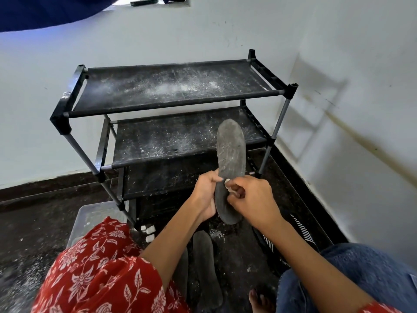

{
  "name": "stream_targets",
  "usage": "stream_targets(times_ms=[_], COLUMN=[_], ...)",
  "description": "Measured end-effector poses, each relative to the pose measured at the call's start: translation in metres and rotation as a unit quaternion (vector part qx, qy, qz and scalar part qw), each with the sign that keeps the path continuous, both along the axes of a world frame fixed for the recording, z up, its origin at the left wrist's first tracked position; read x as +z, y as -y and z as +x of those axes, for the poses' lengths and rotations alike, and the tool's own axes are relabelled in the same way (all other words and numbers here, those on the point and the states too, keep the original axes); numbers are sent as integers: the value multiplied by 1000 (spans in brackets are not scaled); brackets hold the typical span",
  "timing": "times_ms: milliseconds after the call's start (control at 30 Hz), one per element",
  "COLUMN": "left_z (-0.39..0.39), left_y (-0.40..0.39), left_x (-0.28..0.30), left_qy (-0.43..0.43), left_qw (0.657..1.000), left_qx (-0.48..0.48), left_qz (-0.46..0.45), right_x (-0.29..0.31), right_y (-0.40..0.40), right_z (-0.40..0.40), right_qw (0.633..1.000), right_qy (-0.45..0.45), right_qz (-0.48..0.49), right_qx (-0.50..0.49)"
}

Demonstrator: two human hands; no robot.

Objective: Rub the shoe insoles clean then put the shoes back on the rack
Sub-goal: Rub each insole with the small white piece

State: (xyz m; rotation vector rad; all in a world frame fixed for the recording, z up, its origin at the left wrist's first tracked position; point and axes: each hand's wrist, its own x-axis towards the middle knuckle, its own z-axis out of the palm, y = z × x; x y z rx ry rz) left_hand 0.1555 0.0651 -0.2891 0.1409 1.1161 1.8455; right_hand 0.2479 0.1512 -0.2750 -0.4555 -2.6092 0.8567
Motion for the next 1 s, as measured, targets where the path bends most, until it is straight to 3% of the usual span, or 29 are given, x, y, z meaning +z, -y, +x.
stream_targets(times_ms=[267,467,733,867,1000], left_z=[8,24,7,14,27], left_y=[-3,-1,0,1,0], left_x=[4,9,4,6,8], left_qy=[-86,-56,-55,-67,-18], left_qw=[990,986,995,991,983], left_qx=[-65,-150,-51,-94,-182], left_qz=[-88,-43,-70,-72,-8], right_x=[3,7,3,5,11], right_y=[-11,-19,0,-2,-15], right_z=[-3,-7,-1,-3,-8], right_qw=[995,990,997,990,976], right_qy=[-81,-127,-61,-115,-165], right_qz=[-27,-15,-43,-65,-76], right_qx=[-45,-65,6,-50,-123])
